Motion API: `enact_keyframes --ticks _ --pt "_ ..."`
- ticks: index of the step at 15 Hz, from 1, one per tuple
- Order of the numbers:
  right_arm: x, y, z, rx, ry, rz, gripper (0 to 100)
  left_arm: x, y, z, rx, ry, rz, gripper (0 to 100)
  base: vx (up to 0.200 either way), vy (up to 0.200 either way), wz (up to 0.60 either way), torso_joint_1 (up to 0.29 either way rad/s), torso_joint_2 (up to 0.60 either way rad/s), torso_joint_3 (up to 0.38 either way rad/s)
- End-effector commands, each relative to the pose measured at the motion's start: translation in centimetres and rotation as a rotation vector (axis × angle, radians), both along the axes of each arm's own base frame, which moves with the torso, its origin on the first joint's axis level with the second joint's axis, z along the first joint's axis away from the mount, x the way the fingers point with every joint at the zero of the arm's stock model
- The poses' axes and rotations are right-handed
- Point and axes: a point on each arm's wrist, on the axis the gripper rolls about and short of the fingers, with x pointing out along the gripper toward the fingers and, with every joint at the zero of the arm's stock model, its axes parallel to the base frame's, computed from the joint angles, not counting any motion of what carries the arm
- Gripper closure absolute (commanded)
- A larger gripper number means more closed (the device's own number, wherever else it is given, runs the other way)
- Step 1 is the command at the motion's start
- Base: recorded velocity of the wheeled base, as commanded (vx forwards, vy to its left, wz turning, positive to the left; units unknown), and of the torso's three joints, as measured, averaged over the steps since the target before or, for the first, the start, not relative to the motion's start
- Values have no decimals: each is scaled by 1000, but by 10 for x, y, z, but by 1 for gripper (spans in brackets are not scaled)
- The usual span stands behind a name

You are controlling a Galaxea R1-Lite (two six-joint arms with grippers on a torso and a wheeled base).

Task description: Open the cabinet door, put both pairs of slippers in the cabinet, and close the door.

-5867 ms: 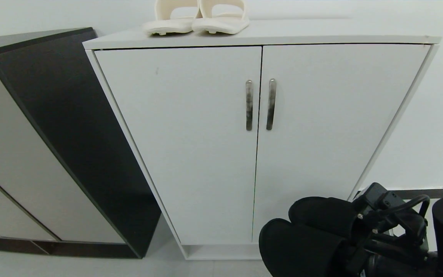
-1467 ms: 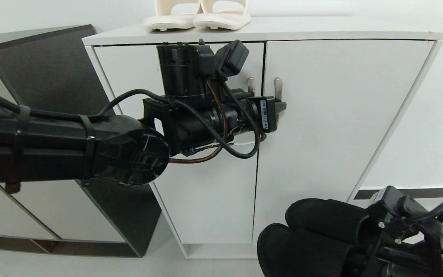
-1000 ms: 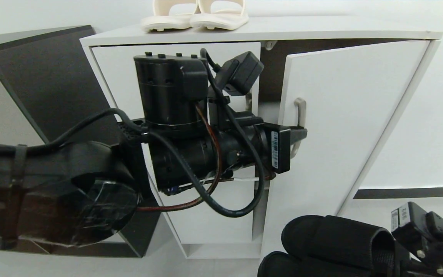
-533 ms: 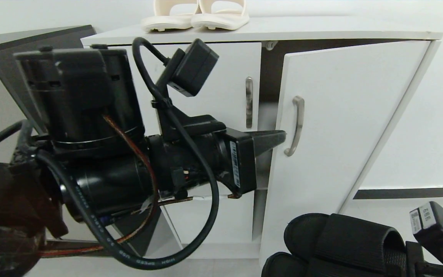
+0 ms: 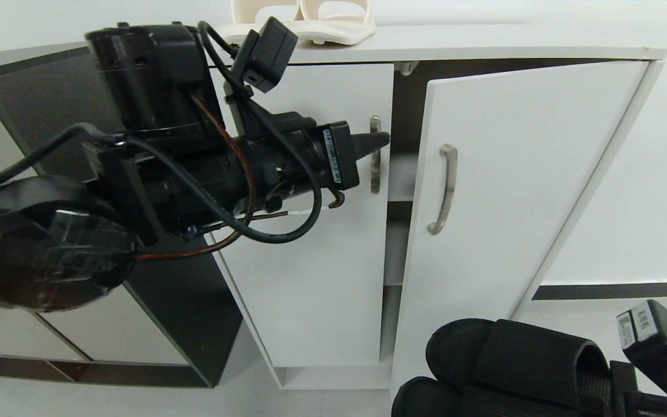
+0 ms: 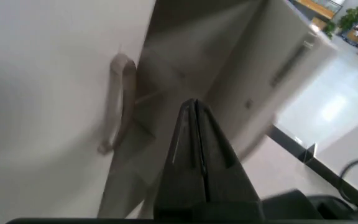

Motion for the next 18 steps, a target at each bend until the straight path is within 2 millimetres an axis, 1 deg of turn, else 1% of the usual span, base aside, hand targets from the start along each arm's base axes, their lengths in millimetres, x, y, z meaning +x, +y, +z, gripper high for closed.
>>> enact_keyframes --ticks 1,3,5,11,13,14,17,18 --pt "1 2 -3 -15 10 -1 100 22 -15 -13 20 25 2 100 0 0 0 0 0 0" --pt "2 3 -4 -20 14 -1 100 17 -24 -15 24 28 -37 100 0 0 0 0 0 0" --pt "2 4 -5 -22 16 1 100 13 -29 -13 20 21 -72 100 0 0 0 0 0 0" --pt "5 8 -9 -48 32 -2 100 21 -38 -19 16 37 -81 100 0 0 0 0 0 0" --pt "3 6 -14 -60 37 4 100 19 -41 -19 5 43 -92 100 0 0 0 0 0 0" --pt "-3 2 -16 -67 19 29 100 14 -45 -19 -8 63 -111 100 -200 0 0 7 -2 2" --pt "-20 -15 -23 -83 -44 170 100 -27 -69 -28 -9 102 -234 100 -200 0 0 2 1 -1" --pt "-20 -16 -23 -86 -51 182 100 -36 -75 -30 -13 96 -265 100 -200 0 0 2 2 -2"
